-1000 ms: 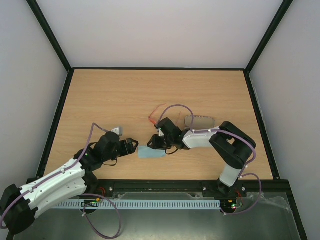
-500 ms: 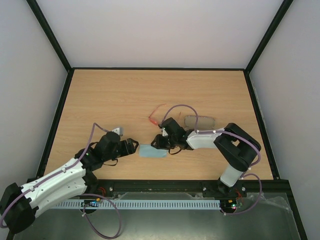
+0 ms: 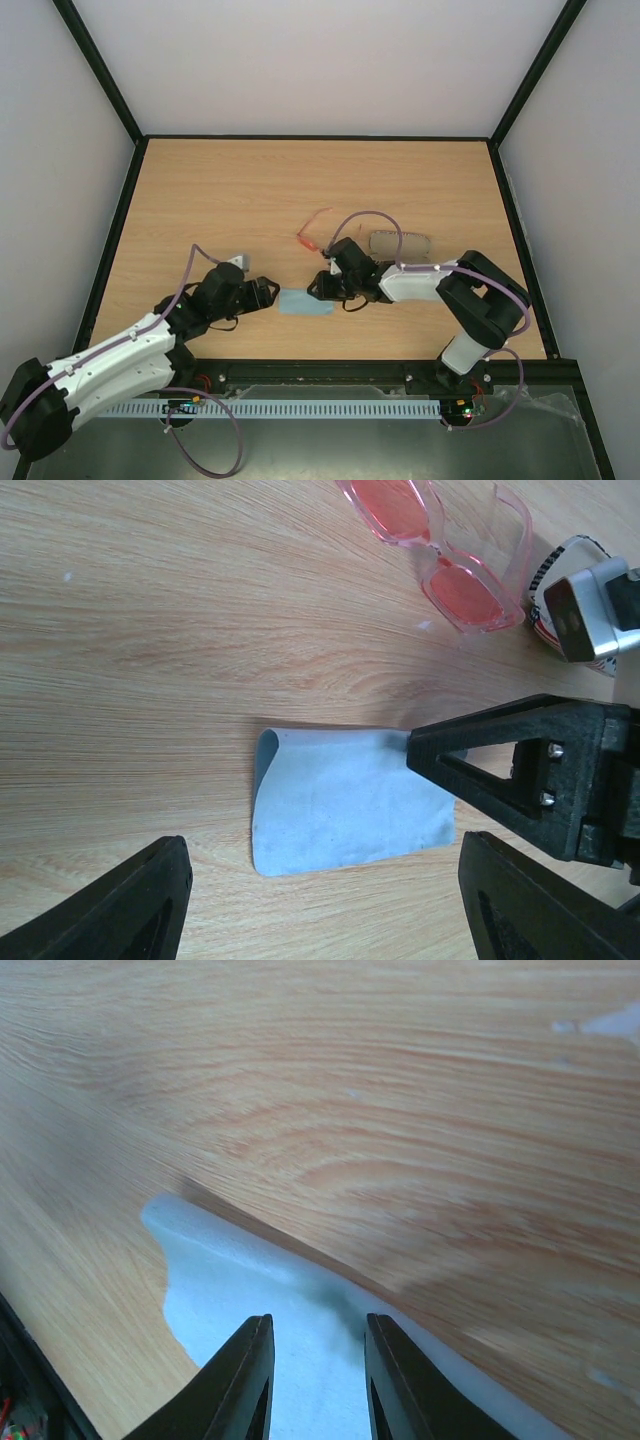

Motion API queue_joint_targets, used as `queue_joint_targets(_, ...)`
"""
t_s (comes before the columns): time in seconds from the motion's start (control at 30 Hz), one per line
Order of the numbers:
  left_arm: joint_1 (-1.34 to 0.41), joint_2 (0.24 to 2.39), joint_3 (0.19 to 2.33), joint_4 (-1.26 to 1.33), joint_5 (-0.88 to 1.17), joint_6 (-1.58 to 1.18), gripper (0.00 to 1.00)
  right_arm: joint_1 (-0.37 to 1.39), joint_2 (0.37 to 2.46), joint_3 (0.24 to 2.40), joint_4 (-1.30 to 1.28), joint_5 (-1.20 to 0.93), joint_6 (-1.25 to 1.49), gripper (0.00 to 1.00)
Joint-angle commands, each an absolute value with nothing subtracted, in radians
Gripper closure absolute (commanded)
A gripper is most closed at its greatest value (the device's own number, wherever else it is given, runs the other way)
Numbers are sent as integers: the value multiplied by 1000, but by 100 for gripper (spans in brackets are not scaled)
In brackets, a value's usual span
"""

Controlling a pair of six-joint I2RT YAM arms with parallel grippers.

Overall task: Organize the sunglasses
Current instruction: Fold the glasses cleaning cloth at the center of the board.

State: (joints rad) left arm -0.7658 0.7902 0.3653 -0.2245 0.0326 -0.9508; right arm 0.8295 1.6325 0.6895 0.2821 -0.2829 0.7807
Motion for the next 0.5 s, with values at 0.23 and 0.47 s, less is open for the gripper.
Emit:
queue_joint_targets(0.23,-819,965,444,-75,139,-966,71,804,1592,636,257,-272,766,72)
queue_joint_targets(0.47,-831,1148,501,39,188,-959,97,803,1566,643,247,-270,764,72)
